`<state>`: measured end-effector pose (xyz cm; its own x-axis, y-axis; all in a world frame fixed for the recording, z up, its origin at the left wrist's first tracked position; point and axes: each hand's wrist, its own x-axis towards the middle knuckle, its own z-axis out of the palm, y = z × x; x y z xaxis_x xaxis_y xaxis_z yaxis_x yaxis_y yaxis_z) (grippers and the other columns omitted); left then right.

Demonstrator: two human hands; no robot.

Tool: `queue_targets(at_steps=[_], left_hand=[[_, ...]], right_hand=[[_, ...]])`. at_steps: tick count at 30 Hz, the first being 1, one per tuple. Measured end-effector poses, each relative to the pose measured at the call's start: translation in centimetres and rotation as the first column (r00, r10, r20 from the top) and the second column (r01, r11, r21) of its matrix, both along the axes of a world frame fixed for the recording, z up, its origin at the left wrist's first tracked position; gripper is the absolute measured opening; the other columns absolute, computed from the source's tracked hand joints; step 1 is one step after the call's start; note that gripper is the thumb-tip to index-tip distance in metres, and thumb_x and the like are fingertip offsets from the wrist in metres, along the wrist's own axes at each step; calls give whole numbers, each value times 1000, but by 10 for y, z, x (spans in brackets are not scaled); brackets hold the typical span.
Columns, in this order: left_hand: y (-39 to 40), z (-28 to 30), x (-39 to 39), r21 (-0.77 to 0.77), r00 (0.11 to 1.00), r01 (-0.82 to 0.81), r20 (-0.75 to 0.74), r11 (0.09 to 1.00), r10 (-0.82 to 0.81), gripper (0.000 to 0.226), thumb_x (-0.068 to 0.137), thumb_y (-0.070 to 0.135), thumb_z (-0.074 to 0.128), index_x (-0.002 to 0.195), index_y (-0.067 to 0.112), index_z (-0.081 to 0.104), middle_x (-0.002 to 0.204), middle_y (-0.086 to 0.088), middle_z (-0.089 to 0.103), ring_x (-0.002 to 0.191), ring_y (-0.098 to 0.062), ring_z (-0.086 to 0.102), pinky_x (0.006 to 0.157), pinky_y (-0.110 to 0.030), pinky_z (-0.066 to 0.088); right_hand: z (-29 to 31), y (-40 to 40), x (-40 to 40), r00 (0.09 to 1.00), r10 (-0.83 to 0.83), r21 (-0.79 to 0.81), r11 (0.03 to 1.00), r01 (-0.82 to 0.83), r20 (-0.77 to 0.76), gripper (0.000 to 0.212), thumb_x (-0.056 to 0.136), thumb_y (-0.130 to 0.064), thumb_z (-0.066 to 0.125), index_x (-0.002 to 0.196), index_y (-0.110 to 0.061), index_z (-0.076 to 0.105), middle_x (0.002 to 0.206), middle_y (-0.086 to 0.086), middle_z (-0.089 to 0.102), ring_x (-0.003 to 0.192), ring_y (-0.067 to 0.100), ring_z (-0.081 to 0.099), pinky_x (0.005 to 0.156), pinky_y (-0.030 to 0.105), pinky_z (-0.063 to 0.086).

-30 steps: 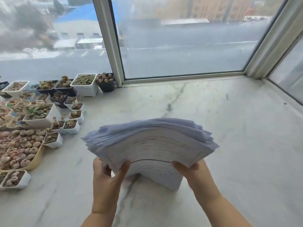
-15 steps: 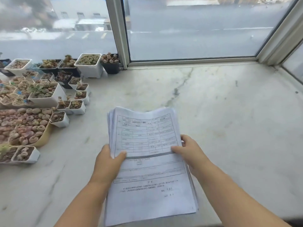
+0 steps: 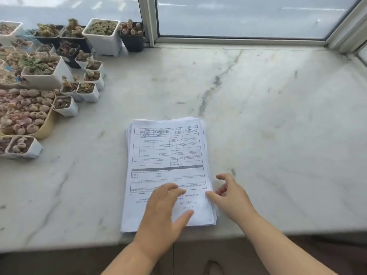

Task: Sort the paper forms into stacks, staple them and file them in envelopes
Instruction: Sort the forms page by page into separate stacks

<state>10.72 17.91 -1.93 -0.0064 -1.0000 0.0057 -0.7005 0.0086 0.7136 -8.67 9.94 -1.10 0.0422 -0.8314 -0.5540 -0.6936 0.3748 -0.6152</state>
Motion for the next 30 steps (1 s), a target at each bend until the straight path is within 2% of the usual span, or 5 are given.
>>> queue_targets(at_steps=[8,11,16,22,30], left_hand=[[23,-25,-28,86,981,17,-195,996,0,37,72,52,69,105,33,70,127,31,48,126,2,40,106,-14,29],[24,-24,-35,92,991,-70,-109,993,80,57,75,62,57,125,35,59,144,29,31,136,14,17,111,-6,11],[21,-26,-30,136,999,-36,3,990,35,80,70,79,45,137,36,44,150,28,15,137,20,-2,111,-5,-1],[17,-32,-13,88,999,15,-49,996,-11,59,71,63,57,124,37,60,143,30,31,133,22,16,109,-3,12],[4,-20,-8,139,907,-124,-385,982,169,24,87,43,50,102,49,68,108,27,67,107,4,60,90,-18,45]], right_hand=[[-9,25,-28,977,105,91,988,-124,183,72,79,-19,74,139,-33,36,75,-1,68,69,10,66,68,23,50],[-5,26,-30,942,289,-44,957,-286,173,75,79,-23,74,131,-55,31,106,-7,60,75,-2,58,78,18,49],[-7,13,-33,765,616,-185,743,-643,-187,80,80,-53,66,139,-62,13,151,-26,-9,135,-11,-4,119,32,-7],[-22,9,-22,841,516,-214,813,-541,-163,72,57,-80,37,127,-67,20,157,-20,6,147,2,4,116,30,-10],[-21,6,-28,899,435,-223,882,-415,48,47,64,-53,69,104,-59,46,152,-25,20,133,-20,15,120,31,-7]])
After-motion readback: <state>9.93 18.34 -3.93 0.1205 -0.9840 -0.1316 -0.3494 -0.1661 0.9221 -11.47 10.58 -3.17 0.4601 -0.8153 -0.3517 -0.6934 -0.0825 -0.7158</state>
